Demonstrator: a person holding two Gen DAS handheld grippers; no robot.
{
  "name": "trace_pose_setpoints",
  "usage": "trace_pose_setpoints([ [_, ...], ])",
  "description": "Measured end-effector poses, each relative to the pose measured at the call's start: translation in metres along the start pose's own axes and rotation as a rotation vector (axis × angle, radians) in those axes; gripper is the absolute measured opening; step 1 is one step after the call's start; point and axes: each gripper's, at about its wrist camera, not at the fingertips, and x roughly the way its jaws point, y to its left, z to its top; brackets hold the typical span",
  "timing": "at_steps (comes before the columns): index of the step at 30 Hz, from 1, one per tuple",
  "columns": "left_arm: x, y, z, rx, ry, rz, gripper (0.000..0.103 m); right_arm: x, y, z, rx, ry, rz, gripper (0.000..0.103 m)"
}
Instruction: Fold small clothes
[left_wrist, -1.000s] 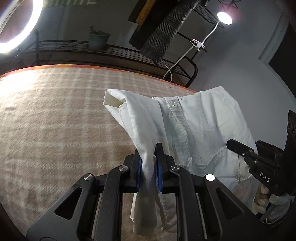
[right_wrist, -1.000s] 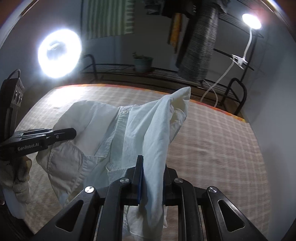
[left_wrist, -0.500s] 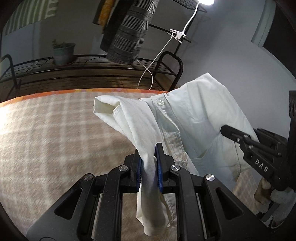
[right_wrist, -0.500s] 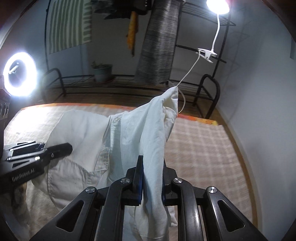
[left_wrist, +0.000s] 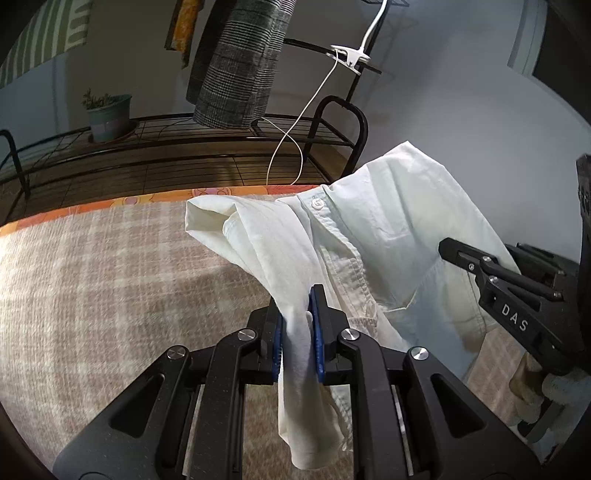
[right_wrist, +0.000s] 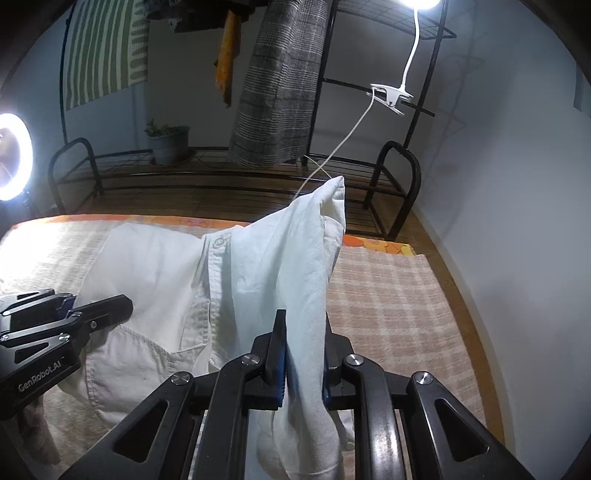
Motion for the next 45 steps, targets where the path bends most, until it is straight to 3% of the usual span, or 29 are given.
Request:
trace_pose_setpoints([
  [4,0.011,0.001,-0.003,0.010,0.027,0.034,0.014,0.017,-0.005,-0.002,-0.001,0.022,-0.019,0.013],
  [6,0.012,0.002,-0.005,0.024,0.030,0.054,0.015,0.026,-0.003,-0.004,-0.017,0.043,-0.045,0.020],
  [8,0.008,0.004,-0.007,0.034,0.021,0.061,0.017,0.029,-0.001,-0.006,-0.029,0.043,-0.103,0.037],
  [14,-0.021,0.011,-0.010,0.029,-0.014,0.050,0.019,0.016,-0.003,-0.009,-0.010,0.020,-0.093,0.038],
  [28,-0.128,0.004,-0.019,0.072,-0.125,0.039,0.019,-0.091,0.005,-0.014,0.085,-0.107,-0.010,0.040],
  [42,-0.249,-0.007,-0.073,0.120,-0.194,0.059,0.020,-0.209,0.049,-0.068,0.131,-0.199,0.067,0.043],
  [45,-0.270,-0.007,-0.088,0.135,-0.201,0.063,0.035,-0.228,0.057,-0.084,0.149,-0.207,0.073,0.045],
])
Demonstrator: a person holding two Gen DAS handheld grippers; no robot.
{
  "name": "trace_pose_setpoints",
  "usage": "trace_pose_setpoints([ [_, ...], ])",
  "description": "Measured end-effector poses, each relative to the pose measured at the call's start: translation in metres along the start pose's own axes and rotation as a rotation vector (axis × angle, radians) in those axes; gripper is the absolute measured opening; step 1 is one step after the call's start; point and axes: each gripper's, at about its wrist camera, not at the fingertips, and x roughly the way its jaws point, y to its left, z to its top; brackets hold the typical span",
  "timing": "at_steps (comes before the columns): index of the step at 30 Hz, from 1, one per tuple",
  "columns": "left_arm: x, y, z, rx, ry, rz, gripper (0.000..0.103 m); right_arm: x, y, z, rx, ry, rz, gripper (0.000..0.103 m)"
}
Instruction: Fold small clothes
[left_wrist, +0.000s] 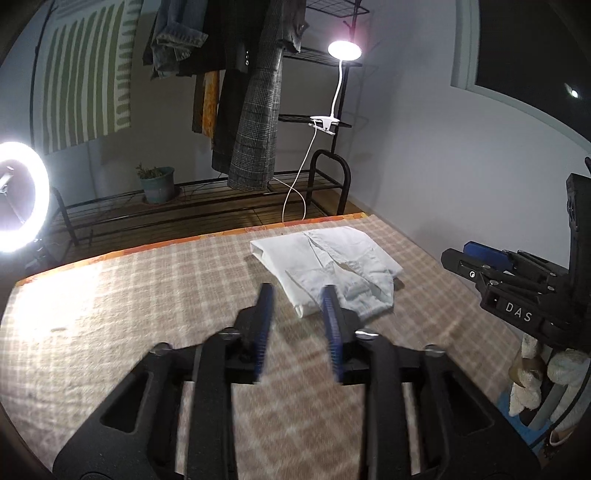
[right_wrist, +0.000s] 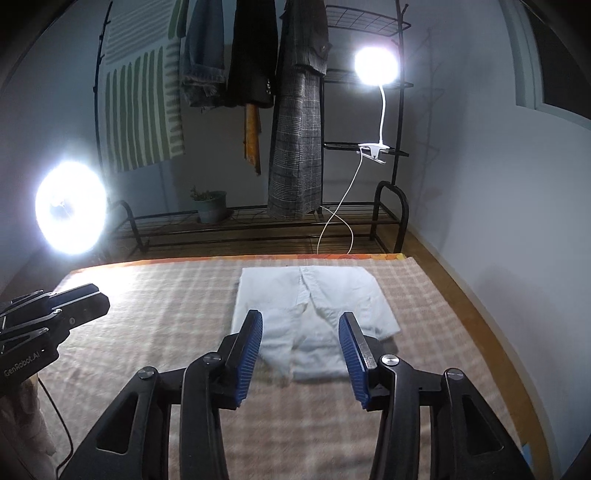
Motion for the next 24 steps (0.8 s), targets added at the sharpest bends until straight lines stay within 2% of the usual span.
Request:
trace_pose_setpoints([
  [4,-0.025,0.000,-0.014,-0.001,-0.004,0.000,0.036,-0.026,0.007,-0.016,0.028,-0.013,0.009,0.045],
  [7,-0.041,-0.003,-0.023,0.010,-0.009,0.002,0.037,-0.043,0.013,-0.028,0.037,-0.026,0.012,0.054],
  [10,-0.057,-0.005,-0.032,0.019,-0.021,0.005,0.051,-0.056,0.021,-0.039,0.027,-0.032,0.007,0.055],
  [12,-0.065,-0.005,-0.037,0.013,-0.022,0.009,0.052,-0.064,0.026,-0.044,0.022,-0.033,0.008,0.059],
  [14,-0.073,-0.006,-0.041,0.019,-0.030,0.013,0.055,-0.073,0.030,-0.048,0.024,-0.044,0.007,0.069],
  [16,-0.080,-0.009,-0.046,0.029,-0.044,0.024,0.072,-0.082,0.032,-0.051,0.031,-0.065,0.001,0.078],
  [17,-0.084,-0.009,-0.048,0.030,-0.050,0.027,0.076,-0.085,0.033,-0.051,0.034,-0.072,-0.003,0.084],
  [20,-0.090,-0.010,-0.054,0.024,-0.042,0.008,0.088,-0.095,0.033,-0.055,0.045,-0.097,-0.011,0.091],
  [24,-0.095,-0.011,-0.058,0.031,-0.042,0.012,0.095,-0.103,0.036,-0.056,0.048,-0.112,-0.031,0.103],
])
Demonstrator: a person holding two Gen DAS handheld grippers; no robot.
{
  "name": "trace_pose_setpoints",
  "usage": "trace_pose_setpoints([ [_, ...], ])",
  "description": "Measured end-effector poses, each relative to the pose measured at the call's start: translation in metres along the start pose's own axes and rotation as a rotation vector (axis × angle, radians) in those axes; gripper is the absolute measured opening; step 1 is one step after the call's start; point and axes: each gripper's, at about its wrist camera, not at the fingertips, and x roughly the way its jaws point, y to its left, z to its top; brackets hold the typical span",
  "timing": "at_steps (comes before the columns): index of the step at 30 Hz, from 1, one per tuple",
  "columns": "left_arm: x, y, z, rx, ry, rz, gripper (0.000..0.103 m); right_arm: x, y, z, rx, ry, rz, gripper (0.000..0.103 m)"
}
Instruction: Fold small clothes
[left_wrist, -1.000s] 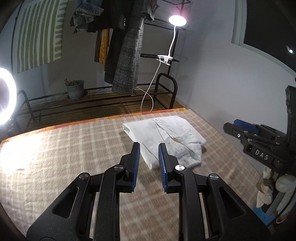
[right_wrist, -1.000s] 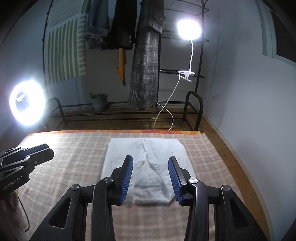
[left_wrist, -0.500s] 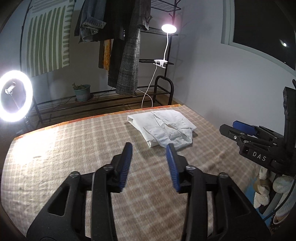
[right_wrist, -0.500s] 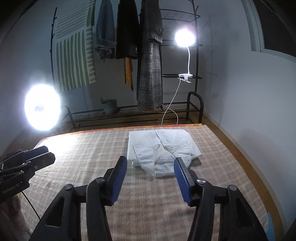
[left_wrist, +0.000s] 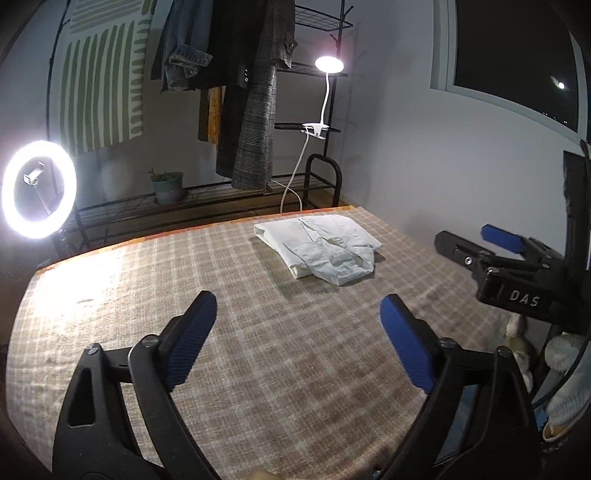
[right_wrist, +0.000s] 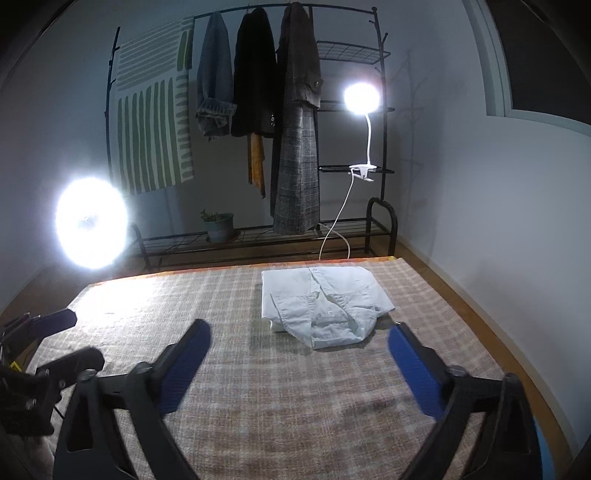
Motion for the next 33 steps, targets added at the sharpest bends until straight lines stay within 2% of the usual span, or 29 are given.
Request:
trace_pose_setpoints([
  [2,-0.001,0.002,-0.002,-0.010,0.005,0.010,0.098,-0.004,0.000,0.000,-0.003,-0.016,-0.017,0.103],
  [8,0.000,0.010,-0.003,-0.075,0.040,0.018,0.099,-0.008,0.003,0.001,-0.002,-0.016,-0.020,0.103],
  [13,0.000,0.016,-0.003,-0.103,0.060,0.072,0.103,-0.009,0.003,0.002,-0.003,-0.017,-0.020,0.103],
  [20,-0.003,0.016,-0.004,-0.085,0.046,0.092,0.103,-0.012,0.004,0.001,-0.003,-0.014,-0.021,0.103],
  [33,-0.002,0.014,-0.009,-0.077,0.069,0.106,0.103,-0.014,0.004,-0.004,-0.003,0.002,-0.020,0.103],
])
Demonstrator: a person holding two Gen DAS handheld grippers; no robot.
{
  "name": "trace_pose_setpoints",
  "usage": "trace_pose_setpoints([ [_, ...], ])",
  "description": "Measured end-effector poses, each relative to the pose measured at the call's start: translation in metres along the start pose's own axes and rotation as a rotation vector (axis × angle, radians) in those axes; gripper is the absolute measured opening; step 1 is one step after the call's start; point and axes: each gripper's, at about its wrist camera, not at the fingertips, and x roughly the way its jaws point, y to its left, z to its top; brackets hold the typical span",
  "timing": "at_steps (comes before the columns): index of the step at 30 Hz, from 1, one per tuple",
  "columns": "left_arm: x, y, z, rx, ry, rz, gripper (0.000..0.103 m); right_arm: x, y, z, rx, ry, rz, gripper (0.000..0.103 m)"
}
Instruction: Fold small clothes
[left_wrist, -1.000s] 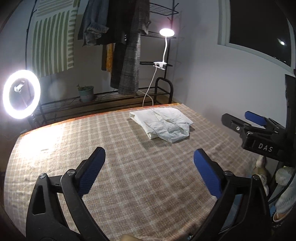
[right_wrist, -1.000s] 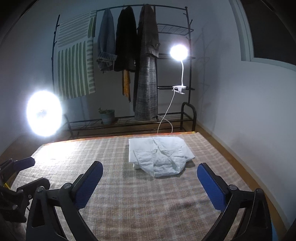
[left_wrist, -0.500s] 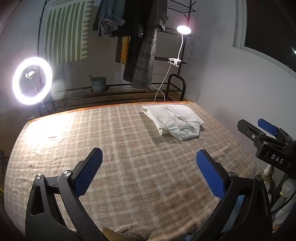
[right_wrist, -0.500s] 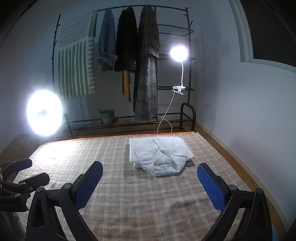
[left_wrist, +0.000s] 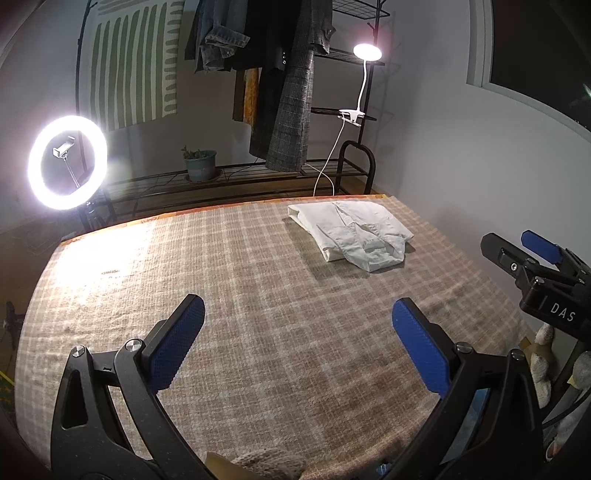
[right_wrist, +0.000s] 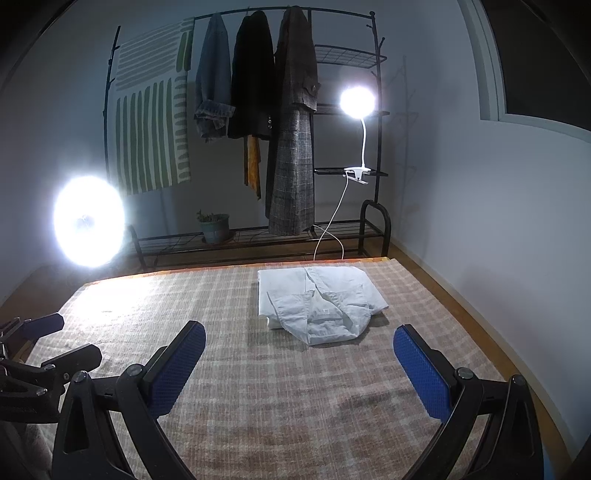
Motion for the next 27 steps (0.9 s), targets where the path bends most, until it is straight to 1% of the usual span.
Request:
trace_pose_setpoints([
  [27,-0.0036,-0.0024,0.0037,0.011,-0.014,-0.004,0.103,0.0033,-0.0004,-0.0025,0.005,0.012,0.016,0.103],
])
